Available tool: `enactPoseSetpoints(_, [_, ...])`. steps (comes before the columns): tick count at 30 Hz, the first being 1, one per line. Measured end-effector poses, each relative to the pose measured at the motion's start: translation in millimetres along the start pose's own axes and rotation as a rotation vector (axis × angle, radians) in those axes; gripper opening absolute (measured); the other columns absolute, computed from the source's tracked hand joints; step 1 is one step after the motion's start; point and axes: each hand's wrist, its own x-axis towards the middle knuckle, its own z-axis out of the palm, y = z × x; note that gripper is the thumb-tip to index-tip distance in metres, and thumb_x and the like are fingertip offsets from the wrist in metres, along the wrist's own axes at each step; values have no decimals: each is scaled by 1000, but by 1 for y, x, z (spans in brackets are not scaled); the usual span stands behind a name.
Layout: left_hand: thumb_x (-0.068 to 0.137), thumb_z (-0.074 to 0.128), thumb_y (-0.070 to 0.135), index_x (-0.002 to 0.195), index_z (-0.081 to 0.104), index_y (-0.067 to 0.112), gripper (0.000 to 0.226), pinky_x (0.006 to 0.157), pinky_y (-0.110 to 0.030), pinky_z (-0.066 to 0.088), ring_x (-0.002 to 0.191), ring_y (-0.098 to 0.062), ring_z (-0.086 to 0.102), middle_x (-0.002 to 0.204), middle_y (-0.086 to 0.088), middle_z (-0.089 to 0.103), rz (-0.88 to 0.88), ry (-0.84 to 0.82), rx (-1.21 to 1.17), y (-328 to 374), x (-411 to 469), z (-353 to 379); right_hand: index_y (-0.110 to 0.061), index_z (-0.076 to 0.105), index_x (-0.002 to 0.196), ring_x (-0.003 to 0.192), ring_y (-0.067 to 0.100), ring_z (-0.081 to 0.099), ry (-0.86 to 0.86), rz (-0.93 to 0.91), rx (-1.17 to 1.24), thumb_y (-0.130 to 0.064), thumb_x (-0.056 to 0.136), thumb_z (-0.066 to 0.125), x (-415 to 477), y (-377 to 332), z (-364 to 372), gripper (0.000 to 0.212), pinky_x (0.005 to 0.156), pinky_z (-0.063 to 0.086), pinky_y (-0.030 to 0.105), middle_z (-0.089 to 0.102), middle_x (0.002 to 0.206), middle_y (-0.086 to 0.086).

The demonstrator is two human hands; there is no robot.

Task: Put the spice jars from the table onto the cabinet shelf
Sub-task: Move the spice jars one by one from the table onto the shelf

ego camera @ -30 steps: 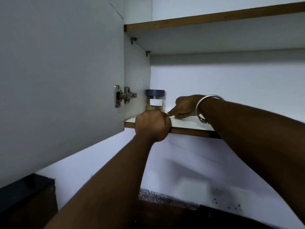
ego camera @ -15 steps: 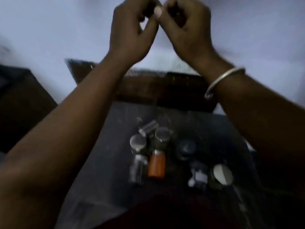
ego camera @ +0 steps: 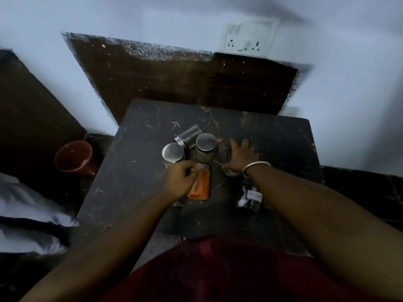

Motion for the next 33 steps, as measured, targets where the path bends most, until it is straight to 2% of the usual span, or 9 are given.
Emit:
enactPoseSetpoints(6, [96, 63, 10, 93, 71, 34, 26, 83, -49, 61, 89, -19, 72, 97, 3, 76, -80, -20, -220, -1, 15, -9, -15, 38, 139, 120, 40, 59, 49, -86, 236, -44, 71, 85, -9, -2, -20, 88, 100, 52, 48, 52, 137, 20])
enactPoseSetpoints(8, [95, 63, 18, 96, 72, 37, 21, 80, -43, 61, 90, -11, 75, 94, 9, 77, -39, -25, -275, 8, 24, -17, -17, 42, 133, 110, 30, 63, 68, -127, 398, -48, 68, 84, -20, -8, -50, 83, 91, 56, 45, 59, 127, 12])
enactPoseSetpoints(13, [104, 54, 40, 151, 44, 38, 47, 95, -34, 60, 126, -15, 64, 140, 7, 62, 86, -268, -532, 71, 52, -32, -29, 63, 104, 89, 15, 67, 79, -256, 519, -77, 56, 61, -63, -27, -129, 67, 79, 60, 41, 66, 99, -4])
enactPoseSetpoints(16, [110, 38, 33, 159, 31, 26, 50, 102, -37, 55, 134, -22, 58, 150, -6, 54, 211, -293, -640, 113, 57, -42, -26, 73, 94, 85, 16, 72, 171, -294, 683, -88, 65, 49, -93, -39, -160, 72, 82, 60, 44, 74, 91, -5])
enactPoseSetpoints(19, [109, 35, 37, 159, 34, 23, 52, 104, -40, 51, 135, -28, 57, 150, -9, 57, 218, -213, -878, 144, 54, -54, -26, 79, 92, 83, 11, 71, 271, -361, 1002, -77, 75, 51, -121, -35, -184, 60, 72, 54, 33, 76, 87, -7])
enactPoseSetpoints(22, [106, 37, 41, 157, 38, 27, 53, 100, -40, 54, 129, -27, 61, 144, -7, 63, 180, -219, -1110, 174, 45, -66, -18, 77, 99, 74, -2, 67, 444, -588, 1203, -41, 95, 49, -143, -30, -197, 36, 59, 48, 12, 76, 91, -4])
enactPoseSetpoints(25, [102, 41, 45, 158, 38, 20, 61, 107, -48, 48, 135, -37, 55, 149, -19, 56, 156, -197, -1155, 198, 38, -70, 2, 73, 103, 87, 18, 69, 536, -693, 1298, -27, 98, 45, -158, -32, -203, 40, 75, 54, 27, 74, 101, 22])
enactPoseSetpoints(28, [98, 45, 51, 156, 39, 8, 73, 102, -49, 50, 130, -43, 55, 147, -30, 52, 113, -193, -1188, 212, 32, -72, 13, 68, 97, 82, 30, 63, 609, -733, 1346, -28, 98, 48, -167, -38, -209, 45, 74, 50, 38, 66, 95, 39])
enactPoseSetpoints(33, [93, 52, 54, 149, 46, 4, 76, 86, -39, 60, 109, -31, 69, 124, -21, 68, 165, -216, -1238, 225, 23, -78, 23, 61, 91, 73, 43, 59, 702, -809, 1366, -40, 94, 50, -172, -42, -215, 63, 67, 46, 41, 58, 86, 45])
